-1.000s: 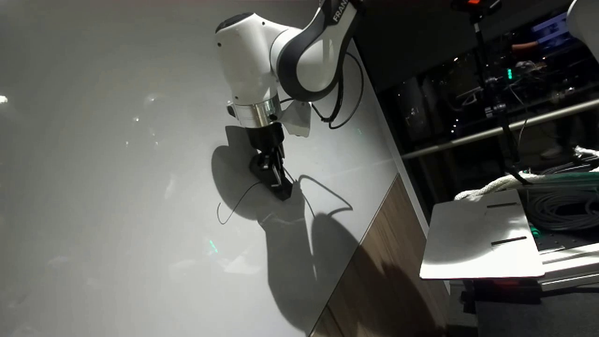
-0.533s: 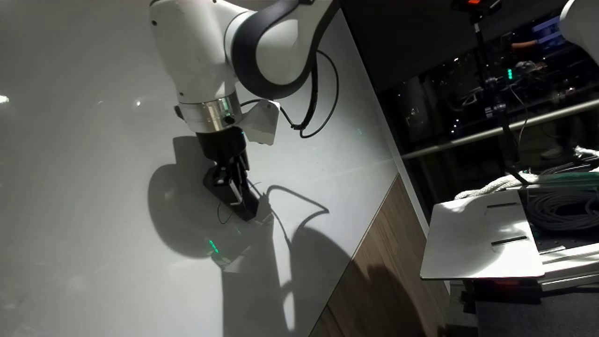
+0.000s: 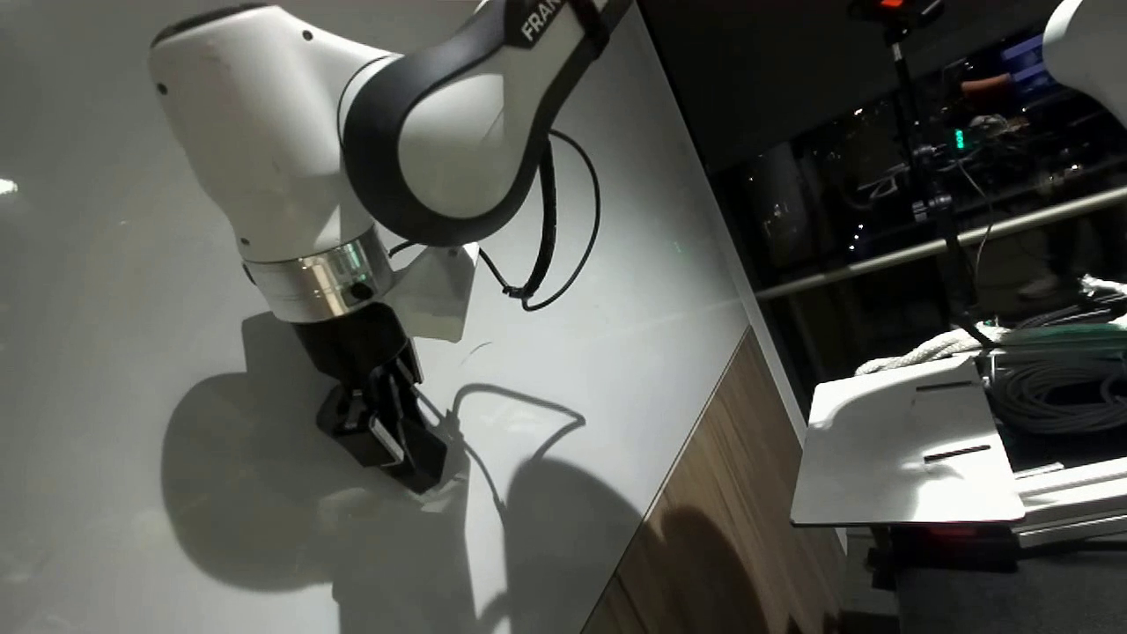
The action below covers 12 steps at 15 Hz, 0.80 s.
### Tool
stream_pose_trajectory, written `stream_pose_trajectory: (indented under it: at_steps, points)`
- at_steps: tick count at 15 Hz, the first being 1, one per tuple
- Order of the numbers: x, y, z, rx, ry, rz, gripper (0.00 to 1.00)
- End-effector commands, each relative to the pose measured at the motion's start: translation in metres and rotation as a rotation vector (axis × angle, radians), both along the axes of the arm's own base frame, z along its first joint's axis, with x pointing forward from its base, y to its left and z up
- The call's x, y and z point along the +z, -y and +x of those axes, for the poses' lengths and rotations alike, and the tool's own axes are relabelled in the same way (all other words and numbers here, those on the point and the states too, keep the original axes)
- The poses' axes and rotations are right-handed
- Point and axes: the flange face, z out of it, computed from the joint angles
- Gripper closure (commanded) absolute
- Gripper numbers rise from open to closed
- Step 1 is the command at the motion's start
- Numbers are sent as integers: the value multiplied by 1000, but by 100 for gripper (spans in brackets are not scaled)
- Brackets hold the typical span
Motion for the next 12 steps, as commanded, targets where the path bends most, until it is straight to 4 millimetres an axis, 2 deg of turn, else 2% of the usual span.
stream_pose_trajectory:
  at_steps: [1,6,9,12]
  points:
    - [19,-3,31,2,23,-42,70]
    - [57,20,31,-52,22,-86,70]
    - [66,55,29,-94,22,-96,70]
    - [64,97,25,-137,18,-103,70]
